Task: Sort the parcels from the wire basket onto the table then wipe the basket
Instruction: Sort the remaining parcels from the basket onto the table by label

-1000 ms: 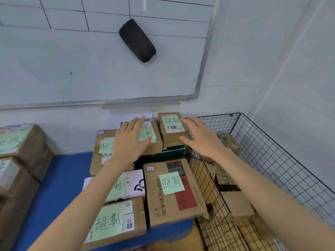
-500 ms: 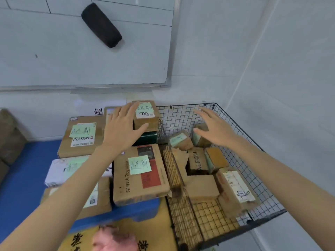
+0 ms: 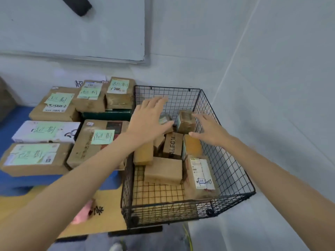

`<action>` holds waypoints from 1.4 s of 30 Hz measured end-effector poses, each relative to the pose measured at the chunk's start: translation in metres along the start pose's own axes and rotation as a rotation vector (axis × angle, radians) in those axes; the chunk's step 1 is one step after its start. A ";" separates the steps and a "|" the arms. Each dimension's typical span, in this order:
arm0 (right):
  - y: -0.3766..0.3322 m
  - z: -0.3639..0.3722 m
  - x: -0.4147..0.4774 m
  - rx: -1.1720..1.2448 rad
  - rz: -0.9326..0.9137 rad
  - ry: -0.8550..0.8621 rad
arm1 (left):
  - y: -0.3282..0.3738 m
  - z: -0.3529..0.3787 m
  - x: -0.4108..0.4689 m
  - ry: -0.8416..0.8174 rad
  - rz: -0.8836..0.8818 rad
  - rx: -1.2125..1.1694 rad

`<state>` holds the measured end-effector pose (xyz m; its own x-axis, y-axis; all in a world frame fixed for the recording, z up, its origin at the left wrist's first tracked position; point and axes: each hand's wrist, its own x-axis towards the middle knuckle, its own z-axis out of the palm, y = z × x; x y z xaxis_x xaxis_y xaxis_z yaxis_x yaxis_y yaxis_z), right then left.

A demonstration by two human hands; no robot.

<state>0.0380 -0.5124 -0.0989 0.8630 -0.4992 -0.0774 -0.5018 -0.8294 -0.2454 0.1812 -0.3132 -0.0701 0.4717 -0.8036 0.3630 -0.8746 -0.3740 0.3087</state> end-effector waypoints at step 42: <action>0.077 0.135 0.021 0.168 0.357 -0.324 | 0.017 0.258 0.004 -0.720 -0.222 -0.303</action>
<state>0.0251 -0.5531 -0.2497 0.6264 -0.6191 -0.4736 -0.7755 -0.5562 -0.2986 0.1395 -0.4417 -0.2903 0.3521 -0.8651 -0.3572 -0.6521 -0.5005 0.5694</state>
